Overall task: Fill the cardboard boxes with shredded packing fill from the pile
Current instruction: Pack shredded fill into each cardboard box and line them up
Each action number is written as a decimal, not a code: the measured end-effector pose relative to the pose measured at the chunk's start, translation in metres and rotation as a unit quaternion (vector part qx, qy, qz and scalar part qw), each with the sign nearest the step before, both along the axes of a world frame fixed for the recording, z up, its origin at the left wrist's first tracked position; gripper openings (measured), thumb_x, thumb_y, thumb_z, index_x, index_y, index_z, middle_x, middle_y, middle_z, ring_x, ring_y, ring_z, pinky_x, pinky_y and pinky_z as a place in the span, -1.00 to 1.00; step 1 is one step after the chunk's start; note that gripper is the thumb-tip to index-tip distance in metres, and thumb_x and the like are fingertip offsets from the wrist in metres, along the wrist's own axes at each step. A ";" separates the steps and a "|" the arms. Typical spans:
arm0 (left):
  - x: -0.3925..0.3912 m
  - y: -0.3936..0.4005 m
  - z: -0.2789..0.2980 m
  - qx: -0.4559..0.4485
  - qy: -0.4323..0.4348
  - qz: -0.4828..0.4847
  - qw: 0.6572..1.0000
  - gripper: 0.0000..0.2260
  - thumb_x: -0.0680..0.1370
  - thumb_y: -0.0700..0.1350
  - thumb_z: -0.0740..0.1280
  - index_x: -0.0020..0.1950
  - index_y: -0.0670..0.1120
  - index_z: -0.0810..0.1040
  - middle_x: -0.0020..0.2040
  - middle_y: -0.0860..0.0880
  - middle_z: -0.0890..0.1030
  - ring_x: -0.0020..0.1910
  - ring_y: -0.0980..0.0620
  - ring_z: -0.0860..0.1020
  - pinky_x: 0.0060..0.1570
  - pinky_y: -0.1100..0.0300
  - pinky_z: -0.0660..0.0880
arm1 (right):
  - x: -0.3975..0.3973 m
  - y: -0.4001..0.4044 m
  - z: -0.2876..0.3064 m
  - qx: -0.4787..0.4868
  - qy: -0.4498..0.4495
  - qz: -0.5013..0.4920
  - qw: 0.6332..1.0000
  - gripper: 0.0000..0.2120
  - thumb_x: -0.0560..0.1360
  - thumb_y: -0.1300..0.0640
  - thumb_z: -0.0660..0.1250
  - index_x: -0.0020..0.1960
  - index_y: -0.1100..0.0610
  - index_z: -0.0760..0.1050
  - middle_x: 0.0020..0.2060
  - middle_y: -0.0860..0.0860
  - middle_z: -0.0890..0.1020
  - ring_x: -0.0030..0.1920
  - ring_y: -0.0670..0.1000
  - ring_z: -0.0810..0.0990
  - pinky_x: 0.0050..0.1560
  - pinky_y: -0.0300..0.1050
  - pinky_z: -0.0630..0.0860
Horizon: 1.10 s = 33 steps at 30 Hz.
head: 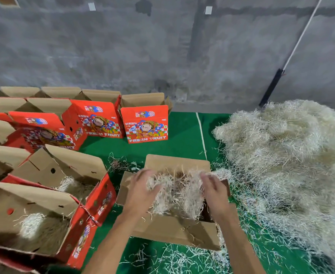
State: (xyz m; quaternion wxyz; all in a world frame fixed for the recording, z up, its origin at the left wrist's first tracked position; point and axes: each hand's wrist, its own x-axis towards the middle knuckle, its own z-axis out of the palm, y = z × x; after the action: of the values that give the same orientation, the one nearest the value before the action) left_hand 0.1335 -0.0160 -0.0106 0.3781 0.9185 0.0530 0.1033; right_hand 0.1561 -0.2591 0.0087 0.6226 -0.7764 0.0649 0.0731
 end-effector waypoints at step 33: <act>0.081 -0.019 -0.110 0.251 0.505 -0.214 0.797 -0.39 0.56 -0.20 0.23 0.60 -0.10 0.16 0.61 -0.18 0.08 0.51 -0.24 0.26 0.49 -0.08 0.23 | 0.071 0.048 -0.130 -0.537 0.201 0.452 0.684 -0.58 0.63 0.03 0.24 0.47 0.09 0.39 0.39 0.12 0.49 0.34 0.16 0.49 0.35 -0.02 0.41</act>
State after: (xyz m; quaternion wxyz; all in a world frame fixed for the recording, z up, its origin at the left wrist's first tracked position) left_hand 0.2148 -0.0351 -0.1201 0.0658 0.8908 0.0105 -0.4496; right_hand 0.2274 -0.2111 -0.1216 -0.0368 -0.8797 -0.1424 0.4522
